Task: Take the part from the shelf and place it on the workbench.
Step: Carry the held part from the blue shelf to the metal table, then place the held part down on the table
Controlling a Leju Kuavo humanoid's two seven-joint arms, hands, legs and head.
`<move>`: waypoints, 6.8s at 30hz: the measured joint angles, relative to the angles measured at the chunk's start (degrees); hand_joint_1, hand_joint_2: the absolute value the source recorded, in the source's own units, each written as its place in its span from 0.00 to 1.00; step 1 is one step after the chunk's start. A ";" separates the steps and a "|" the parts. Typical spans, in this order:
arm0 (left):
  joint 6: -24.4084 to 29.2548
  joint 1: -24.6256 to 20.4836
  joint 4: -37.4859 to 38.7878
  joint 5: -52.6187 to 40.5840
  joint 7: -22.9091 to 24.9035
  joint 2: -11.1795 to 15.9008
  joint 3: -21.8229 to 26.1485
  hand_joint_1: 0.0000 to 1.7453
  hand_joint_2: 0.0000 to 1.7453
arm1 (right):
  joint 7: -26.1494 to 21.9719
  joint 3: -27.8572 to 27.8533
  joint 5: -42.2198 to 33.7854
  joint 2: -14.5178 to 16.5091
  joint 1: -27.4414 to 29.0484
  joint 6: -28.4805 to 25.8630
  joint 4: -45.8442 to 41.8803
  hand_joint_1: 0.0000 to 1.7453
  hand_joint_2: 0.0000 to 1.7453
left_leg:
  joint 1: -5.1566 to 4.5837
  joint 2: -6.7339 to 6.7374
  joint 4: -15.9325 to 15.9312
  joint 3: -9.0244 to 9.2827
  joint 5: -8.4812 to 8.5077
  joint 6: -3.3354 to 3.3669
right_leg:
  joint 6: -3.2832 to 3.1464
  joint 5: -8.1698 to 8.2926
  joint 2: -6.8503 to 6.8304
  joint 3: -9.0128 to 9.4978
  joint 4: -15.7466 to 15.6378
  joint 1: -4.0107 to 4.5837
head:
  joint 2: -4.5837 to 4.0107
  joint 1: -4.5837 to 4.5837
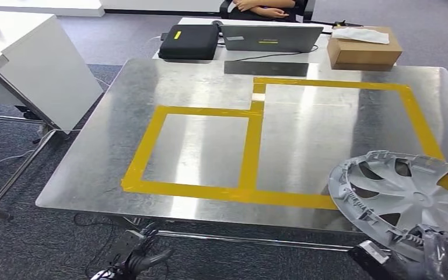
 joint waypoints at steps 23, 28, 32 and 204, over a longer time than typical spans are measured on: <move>-1.34 -1.26 0.96 -2.03 0.39 -0.82 1.14 0.00 1.00 | 12.31 33.99 0.37 -20.85 -18.20 6.37 12.74 1.00 1.00 | -0.09 -0.02 0.05 -0.40 0.42 -1.26 | -0.24 0.56 -0.11 -0.33 -0.01 -0.14 | 0.00 0.03; -1.19 -1.46 1.08 -2.43 1.32 -0.84 1.41 0.00 1.00 | 12.42 36.58 1.91 -21.25 -22.15 9.36 14.96 1.00 1.00 | -0.10 0.00 0.05 -0.42 0.42 -1.25 | -0.21 0.58 -0.07 -0.41 -0.01 -0.16 | 0.00 0.03; -1.19 -1.50 1.16 -2.58 1.31 -0.79 1.61 0.00 1.00 | 15.04 35.77 -0.64 -22.37 -23.20 9.43 16.23 1.00 1.00 | -0.13 -0.02 0.07 -0.42 0.45 -1.21 | -0.20 0.59 -0.18 -0.41 -0.02 -0.20 | 0.00 0.02; 5.75 5.20 1.39 1.19 0.02 1.97 10.95 0.00 0.00 | -15.87 -44.66 -27.76 12.55 -30.91 -18.86 98.98 0.00 0.00 | -0.13 -1.26 5.60 -0.17 -3.19 -1.29 | -2.01 2.24 0.28 -1.18 -1.41 0.71 | 0.00 -0.28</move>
